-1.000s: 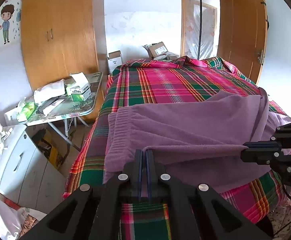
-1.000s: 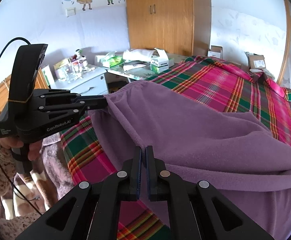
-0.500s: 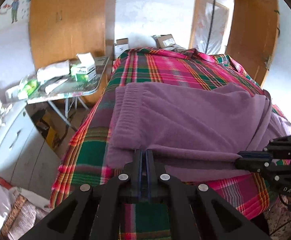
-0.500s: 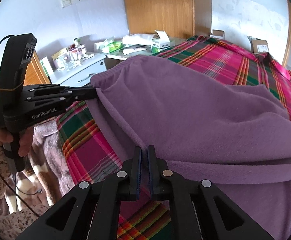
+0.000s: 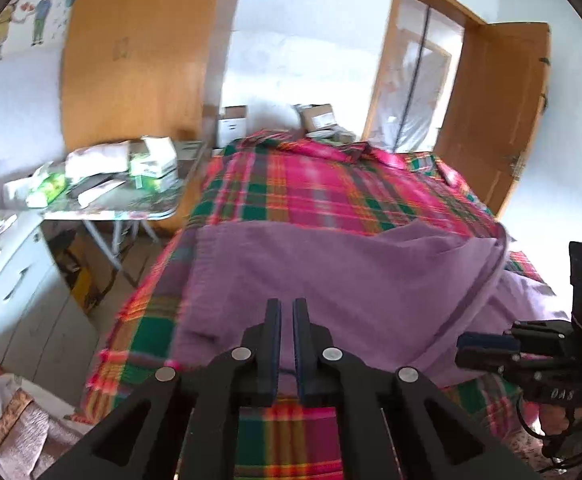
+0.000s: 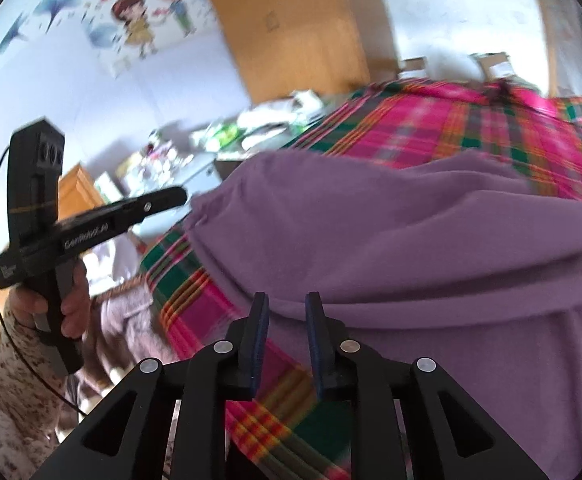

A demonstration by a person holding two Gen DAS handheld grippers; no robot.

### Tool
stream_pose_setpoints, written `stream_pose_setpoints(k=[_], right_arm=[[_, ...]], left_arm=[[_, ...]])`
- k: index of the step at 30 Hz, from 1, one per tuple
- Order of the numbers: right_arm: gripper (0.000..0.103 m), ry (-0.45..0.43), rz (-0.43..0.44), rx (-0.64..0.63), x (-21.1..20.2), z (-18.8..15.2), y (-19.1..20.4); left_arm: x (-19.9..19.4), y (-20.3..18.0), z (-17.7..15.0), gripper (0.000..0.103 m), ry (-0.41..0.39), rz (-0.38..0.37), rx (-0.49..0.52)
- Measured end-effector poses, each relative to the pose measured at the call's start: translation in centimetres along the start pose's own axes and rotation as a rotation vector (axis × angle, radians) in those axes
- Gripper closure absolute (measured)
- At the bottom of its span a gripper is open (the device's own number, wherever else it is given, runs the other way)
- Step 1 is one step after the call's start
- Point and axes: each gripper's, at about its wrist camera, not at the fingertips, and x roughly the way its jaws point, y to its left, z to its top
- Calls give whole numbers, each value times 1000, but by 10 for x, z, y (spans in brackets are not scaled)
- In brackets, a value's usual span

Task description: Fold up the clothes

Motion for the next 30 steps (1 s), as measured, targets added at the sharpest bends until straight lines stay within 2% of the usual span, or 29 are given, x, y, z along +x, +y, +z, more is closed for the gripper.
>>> stream_pose_setpoints(k=[9, 13, 15, 17, 19, 20, 22, 30], right_arm=[[78, -133, -329, 227, -86, -32, -107], [63, -123, -457, 305, -106, -36, -157], [63, -113, -496, 300, -109, -33, -174], [63, -90, -519, 299, -110, -30, -193], [61, -51, -503, 279, -103, -26, -209], [51, -32, -503, 271, -100, -24, -216], [45, -14, -509, 256, -94, -19, -224], [45, 36, -505, 169, -72, 3, -245]], left_arm=[[30, -75, 6, 94, 51, -189, 133], [48, -106, 5, 92, 85, -235, 185], [59, -118, 4, 87, 101, -237, 206], [68, -125, 3, 85, 117, -247, 208], [78, -130, 4, 85, 136, -269, 201], [81, -133, 4, 85, 141, -271, 203], [87, -138, 4, 85, 153, -276, 206], [102, -152, 7, 85, 175, -271, 227]])
